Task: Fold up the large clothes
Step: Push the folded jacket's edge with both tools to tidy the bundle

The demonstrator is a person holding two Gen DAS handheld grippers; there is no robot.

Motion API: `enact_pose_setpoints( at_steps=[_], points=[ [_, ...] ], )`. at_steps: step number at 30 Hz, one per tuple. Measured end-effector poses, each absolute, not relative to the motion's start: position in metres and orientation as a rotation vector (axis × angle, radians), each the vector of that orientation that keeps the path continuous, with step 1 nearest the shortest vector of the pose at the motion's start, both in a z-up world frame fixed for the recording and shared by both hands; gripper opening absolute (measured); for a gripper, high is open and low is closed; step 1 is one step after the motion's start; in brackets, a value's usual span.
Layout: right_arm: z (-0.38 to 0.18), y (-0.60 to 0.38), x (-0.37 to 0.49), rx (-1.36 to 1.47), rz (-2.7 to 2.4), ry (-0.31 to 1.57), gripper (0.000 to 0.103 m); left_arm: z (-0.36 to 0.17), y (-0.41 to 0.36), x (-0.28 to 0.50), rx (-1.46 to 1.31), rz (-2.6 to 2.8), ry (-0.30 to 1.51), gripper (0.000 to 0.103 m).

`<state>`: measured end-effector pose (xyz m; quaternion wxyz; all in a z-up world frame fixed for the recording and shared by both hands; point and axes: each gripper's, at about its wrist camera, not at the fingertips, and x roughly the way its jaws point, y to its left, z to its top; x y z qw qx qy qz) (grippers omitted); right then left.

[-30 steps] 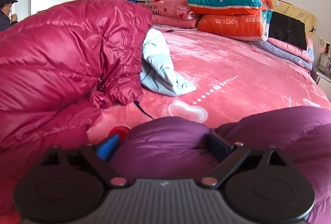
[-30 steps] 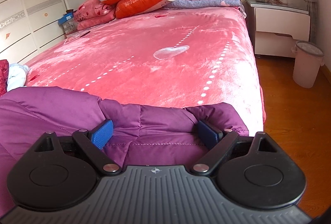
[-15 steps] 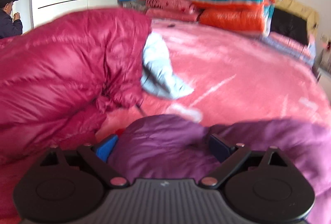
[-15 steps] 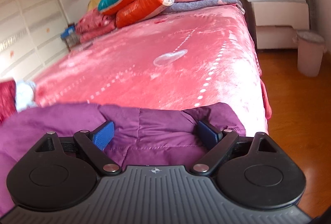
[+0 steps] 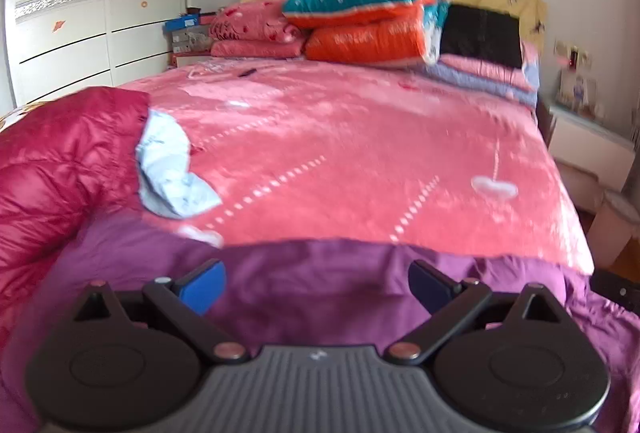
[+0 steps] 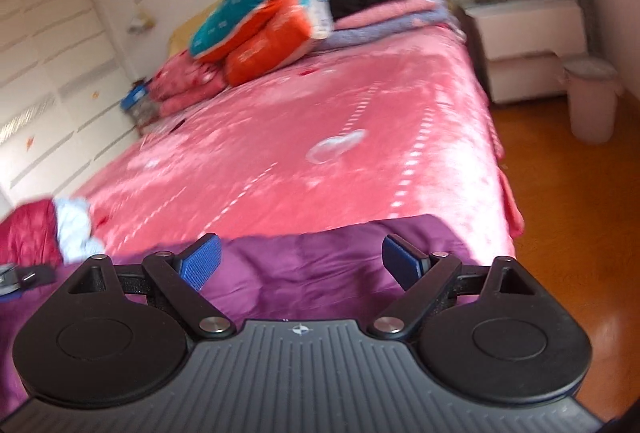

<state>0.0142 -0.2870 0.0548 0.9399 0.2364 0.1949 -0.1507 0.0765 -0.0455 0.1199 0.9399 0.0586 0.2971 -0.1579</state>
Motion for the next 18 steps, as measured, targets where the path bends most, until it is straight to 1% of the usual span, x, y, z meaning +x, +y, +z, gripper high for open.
enact_pose_setpoints(
  at_steps=[3,6,9,18],
  points=[
    [0.055,-0.27,0.025,0.395,-0.252,0.409,0.103,0.105,-0.061,0.081,0.169,-0.31,0.607,0.098],
    [0.047,-0.263,0.039,0.341,-0.223,0.468,0.103,0.097,-0.066,0.087,0.188,-0.3,0.604,0.099],
    [0.039,-0.27,0.049,0.35,-0.226,0.52,0.103,0.089,-0.066,0.095,0.178,-0.301,0.605,0.103],
    [0.027,-0.269,0.061,0.333,-0.26,0.542,0.103,0.061,-0.065,0.111,0.113,-0.336,0.605,0.103]
  ],
)
